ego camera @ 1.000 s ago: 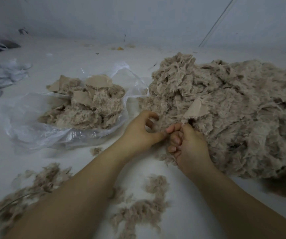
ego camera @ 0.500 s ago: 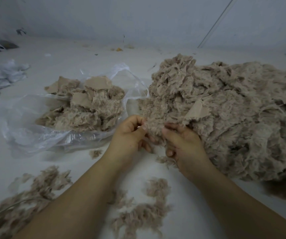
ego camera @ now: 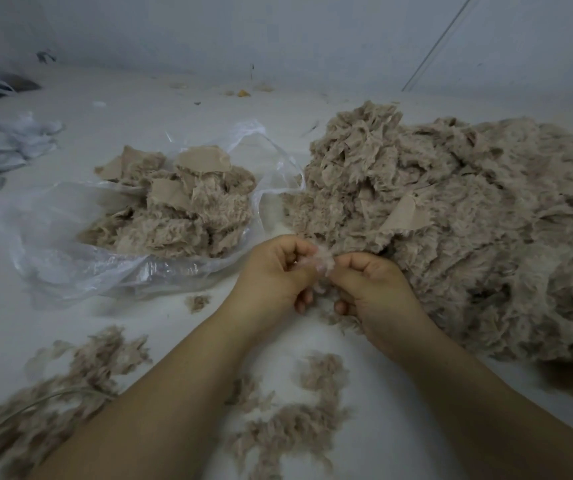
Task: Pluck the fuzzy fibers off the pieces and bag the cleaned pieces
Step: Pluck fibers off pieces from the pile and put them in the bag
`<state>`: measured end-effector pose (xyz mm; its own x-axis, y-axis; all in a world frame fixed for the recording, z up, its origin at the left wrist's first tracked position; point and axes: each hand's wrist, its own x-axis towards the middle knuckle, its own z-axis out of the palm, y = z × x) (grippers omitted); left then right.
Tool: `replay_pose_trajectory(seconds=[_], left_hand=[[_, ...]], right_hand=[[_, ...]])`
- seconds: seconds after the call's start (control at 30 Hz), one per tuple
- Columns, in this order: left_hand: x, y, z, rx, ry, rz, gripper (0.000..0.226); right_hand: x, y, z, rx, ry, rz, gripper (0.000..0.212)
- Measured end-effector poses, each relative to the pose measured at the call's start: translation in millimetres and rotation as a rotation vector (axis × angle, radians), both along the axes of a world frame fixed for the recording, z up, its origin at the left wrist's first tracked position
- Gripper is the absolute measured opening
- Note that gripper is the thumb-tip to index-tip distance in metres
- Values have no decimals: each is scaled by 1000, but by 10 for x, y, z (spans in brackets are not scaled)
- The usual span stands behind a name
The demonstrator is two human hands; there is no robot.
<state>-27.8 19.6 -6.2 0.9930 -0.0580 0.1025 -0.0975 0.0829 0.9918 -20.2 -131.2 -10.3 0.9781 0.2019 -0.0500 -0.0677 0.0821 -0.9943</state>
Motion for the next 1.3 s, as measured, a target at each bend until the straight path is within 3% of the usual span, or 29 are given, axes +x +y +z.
replay_pose_trajectory(seconds=[0.1, 0.23, 0.5, 0.63, 0.83, 1.07, 1.13, 1.2, 1.3], left_hand=[[34, 39, 9, -61, -25, 135, 20], [67, 108, 52, -224, -61, 256, 25], [-24, -10, 81, 144, -321, 142, 33], [-29, 10, 71, 184, -438, 181, 26], [-8, -7, 76, 104, -430, 224, 32], [6, -7, 68, 45, -345, 203, 39], [5, -7, 80, 38, -276, 231, 32], [-13, 8, 105, 26, -172, 214, 5], [-12, 23, 88, 116, -38, 126, 35]], right_hand=[[12, -9, 2, -19, 29, 7, 30], [24, -28, 10, -9, 61, 30, 43], [34, -10, 31, 132, 119, 45, 40], [37, -26, 15, 105, 99, 75, 36], [7, -19, 38, 6, 42, 167, 35], [-39, -35, 93, 8, 39, 176, 6], [-29, -25, 85, 45, 49, 136, 12], [-21, -19, 76, 60, 55, 115, 26], [-43, -17, 89, 66, 38, 140, 19]])
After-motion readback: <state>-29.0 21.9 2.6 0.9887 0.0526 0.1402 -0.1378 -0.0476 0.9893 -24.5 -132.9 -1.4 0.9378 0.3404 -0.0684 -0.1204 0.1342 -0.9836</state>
